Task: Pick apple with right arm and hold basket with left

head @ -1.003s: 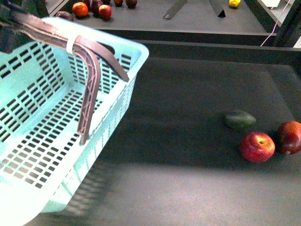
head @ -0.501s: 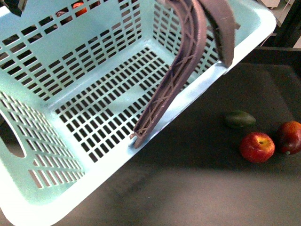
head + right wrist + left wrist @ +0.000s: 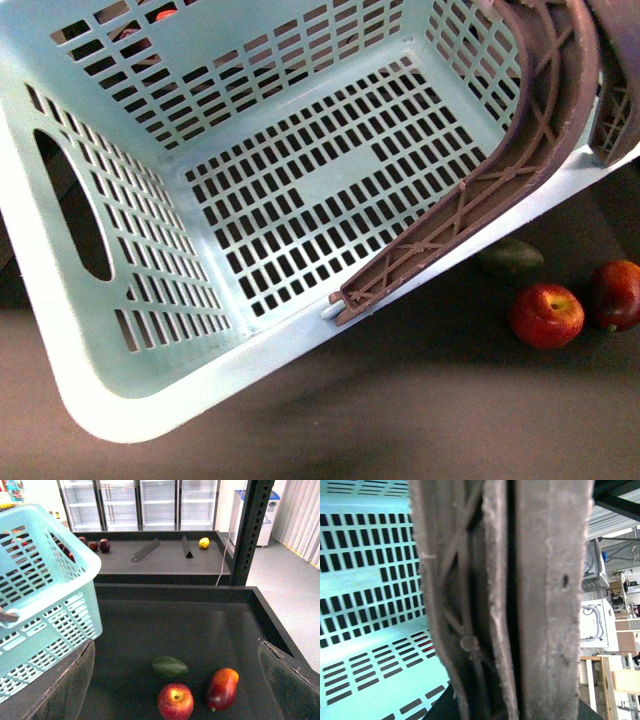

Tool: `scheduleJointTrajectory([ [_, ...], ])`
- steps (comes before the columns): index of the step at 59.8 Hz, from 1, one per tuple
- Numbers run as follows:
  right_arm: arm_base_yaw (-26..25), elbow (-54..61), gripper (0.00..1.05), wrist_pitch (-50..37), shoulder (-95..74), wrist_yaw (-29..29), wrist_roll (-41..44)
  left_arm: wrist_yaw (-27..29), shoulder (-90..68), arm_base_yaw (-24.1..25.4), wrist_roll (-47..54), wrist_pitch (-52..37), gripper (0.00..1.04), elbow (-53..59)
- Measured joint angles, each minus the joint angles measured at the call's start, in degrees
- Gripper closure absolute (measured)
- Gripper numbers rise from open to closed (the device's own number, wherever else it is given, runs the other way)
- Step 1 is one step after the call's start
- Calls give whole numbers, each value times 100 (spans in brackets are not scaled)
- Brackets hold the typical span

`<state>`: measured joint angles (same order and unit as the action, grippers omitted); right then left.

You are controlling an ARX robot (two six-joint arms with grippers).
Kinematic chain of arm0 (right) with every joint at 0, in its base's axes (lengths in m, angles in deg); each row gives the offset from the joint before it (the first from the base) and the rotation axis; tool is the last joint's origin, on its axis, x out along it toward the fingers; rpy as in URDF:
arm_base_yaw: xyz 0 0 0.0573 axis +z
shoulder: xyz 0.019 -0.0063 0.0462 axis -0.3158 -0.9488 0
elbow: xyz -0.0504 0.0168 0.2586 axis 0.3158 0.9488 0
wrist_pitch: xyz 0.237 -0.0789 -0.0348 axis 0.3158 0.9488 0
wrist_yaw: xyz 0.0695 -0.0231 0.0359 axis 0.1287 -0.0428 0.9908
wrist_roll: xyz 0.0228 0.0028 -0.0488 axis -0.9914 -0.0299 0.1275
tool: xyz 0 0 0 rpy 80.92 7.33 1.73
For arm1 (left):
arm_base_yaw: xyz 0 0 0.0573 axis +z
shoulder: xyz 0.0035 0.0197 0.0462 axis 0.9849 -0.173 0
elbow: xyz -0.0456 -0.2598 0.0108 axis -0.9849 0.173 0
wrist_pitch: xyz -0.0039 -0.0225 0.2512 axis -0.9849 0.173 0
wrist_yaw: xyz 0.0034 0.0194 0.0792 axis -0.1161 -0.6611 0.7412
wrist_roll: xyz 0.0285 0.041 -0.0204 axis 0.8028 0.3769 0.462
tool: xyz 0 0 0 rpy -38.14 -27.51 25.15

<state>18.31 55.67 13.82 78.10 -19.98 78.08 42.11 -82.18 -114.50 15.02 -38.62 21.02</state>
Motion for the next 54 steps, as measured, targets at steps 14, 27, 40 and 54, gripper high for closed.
scheduleJointTrajectory([
  [14,0,0,9,0,0,0,2,11,0,0,28,0,89,-2],
  [27,-181,-1073,9,2424,-2393,-1379,-695,76,2,9,68,0,89,0],
  [40,-745,-1078,9,417,-5101,-629,-284,4,0,2,83,0,89,0],
  [54,-660,-1401,9,-2212,-7838,-291,431,46,0,4,85,0,89,0],
])
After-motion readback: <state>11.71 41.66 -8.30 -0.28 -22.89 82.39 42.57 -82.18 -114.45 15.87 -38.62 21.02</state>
